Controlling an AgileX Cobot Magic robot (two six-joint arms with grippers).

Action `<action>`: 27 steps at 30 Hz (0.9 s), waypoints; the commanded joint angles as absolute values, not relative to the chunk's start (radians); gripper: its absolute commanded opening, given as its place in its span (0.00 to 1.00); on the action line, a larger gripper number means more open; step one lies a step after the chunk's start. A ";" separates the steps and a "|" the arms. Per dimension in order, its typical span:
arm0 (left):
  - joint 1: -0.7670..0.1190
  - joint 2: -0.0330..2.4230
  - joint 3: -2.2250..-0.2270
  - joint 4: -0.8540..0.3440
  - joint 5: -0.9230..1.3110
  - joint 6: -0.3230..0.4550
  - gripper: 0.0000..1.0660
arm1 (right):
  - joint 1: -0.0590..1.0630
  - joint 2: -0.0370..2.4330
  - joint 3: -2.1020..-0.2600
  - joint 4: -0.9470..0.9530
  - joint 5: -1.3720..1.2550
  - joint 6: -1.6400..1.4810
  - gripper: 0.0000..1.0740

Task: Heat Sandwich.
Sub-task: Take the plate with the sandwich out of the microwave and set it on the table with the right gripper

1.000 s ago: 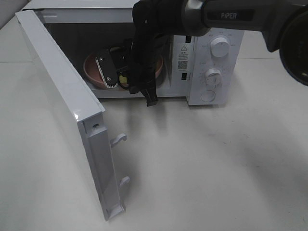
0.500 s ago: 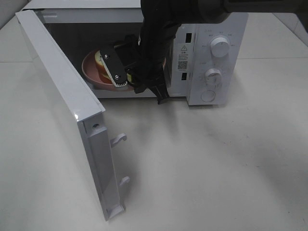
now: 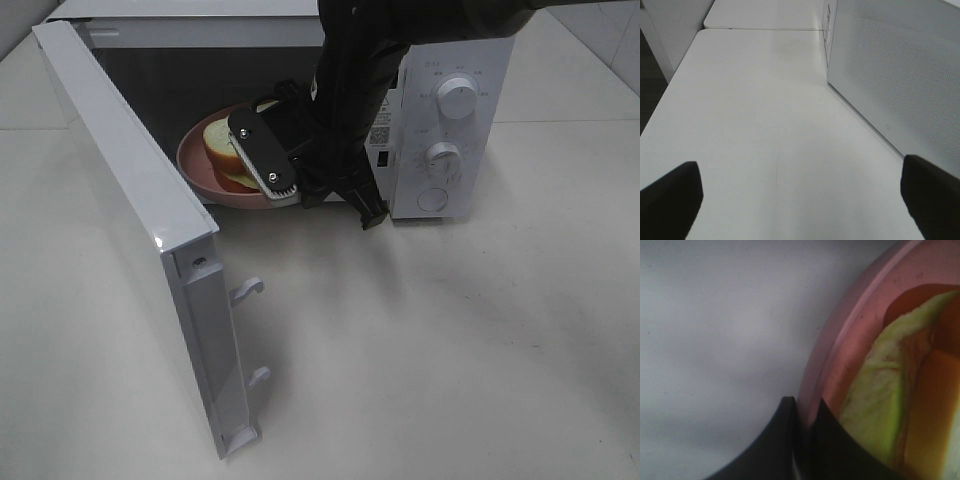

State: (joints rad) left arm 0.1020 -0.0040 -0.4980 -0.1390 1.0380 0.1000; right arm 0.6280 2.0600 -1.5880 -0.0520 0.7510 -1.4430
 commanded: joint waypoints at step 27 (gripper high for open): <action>0.105 -0.032 -0.495 -0.137 1.036 0.099 0.97 | 0.629 1.668 -1.163 -0.086 0.631 -1.440 0.00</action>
